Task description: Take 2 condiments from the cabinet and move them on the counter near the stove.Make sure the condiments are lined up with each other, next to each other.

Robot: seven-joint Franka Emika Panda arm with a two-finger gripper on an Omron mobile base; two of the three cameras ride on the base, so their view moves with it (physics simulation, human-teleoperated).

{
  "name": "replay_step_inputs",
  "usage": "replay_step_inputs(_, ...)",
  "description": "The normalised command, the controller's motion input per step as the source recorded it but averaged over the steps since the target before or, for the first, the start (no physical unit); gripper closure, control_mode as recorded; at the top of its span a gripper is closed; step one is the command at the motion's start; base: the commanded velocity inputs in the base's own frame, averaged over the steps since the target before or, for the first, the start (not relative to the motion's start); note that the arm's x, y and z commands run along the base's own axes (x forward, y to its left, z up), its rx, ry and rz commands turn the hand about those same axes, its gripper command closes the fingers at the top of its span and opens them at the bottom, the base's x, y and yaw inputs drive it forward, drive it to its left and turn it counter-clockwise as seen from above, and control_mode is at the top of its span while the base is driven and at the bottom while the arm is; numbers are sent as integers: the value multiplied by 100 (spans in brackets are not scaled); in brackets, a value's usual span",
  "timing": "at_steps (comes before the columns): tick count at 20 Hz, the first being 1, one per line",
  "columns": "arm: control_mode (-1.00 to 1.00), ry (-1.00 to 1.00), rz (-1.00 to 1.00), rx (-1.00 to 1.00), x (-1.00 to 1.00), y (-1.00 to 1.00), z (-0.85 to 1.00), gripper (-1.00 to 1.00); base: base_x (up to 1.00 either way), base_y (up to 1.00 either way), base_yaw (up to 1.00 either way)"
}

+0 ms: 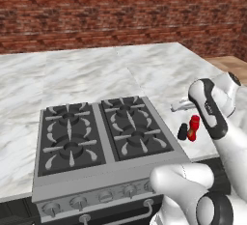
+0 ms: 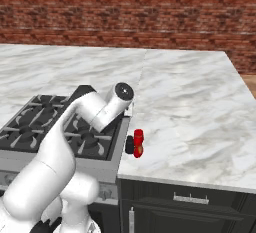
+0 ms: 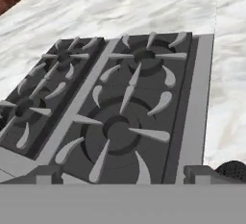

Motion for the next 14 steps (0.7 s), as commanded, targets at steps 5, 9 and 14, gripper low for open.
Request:
replay_step_inputs(5, -100, 28, -9, -16, 25, 71, 15, -100, 0, 0, 0)
replay_step_inputs(9, -100, 26, -10, -15, 32, 64, 3, -100, 0, 0, 0)
replay_step_inputs(14, -100, 13, -9, -10, 21, 53, 0, -100, 0, 0, 0)
